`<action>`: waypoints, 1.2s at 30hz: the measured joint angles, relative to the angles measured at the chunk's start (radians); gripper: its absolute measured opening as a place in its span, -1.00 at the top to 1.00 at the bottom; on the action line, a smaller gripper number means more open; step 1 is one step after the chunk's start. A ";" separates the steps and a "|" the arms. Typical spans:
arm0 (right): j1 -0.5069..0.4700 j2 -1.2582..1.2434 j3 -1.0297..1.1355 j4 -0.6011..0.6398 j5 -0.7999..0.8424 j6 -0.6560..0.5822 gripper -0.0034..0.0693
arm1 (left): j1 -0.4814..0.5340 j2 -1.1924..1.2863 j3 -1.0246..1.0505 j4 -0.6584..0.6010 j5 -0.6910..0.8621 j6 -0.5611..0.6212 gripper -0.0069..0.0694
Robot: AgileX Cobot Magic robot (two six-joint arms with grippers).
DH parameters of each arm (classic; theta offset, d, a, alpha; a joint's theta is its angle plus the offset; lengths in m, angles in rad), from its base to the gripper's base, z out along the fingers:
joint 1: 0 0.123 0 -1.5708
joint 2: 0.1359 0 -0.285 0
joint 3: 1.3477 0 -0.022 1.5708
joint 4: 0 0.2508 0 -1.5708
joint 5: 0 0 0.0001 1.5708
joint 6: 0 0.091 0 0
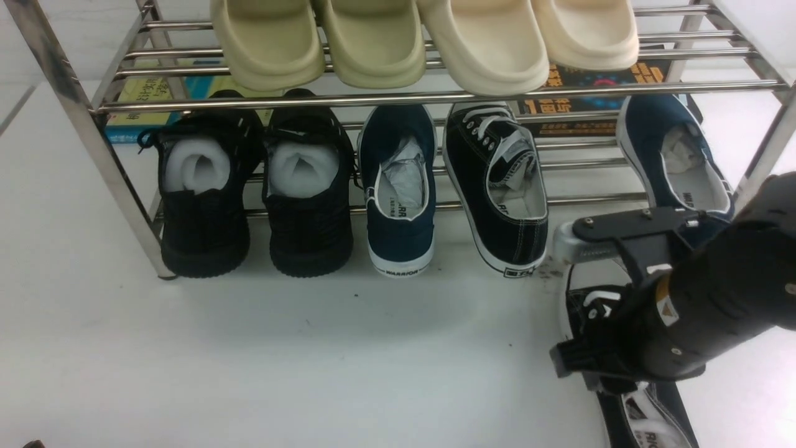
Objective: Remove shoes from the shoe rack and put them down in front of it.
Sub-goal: Use the right arm to take out the clamped shoe from the shoe rack and put it down, then use the left arm to clamp a shoe on the right side of the shoe rack
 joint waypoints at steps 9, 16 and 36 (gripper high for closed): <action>0.000 0.000 -0.154 -0.004 0.372 -0.240 0.11 | 0.000 0.000 0.000 0.000 0.000 0.000 0.19; 0.000 -0.028 0.006 -0.065 0.381 -0.213 0.79 | 0.000 0.000 0.000 0.000 0.000 0.000 0.19; 0.000 -0.453 0.042 -0.160 0.253 -0.183 0.95 | 0.000 0.000 0.000 0.000 0.000 0.000 0.19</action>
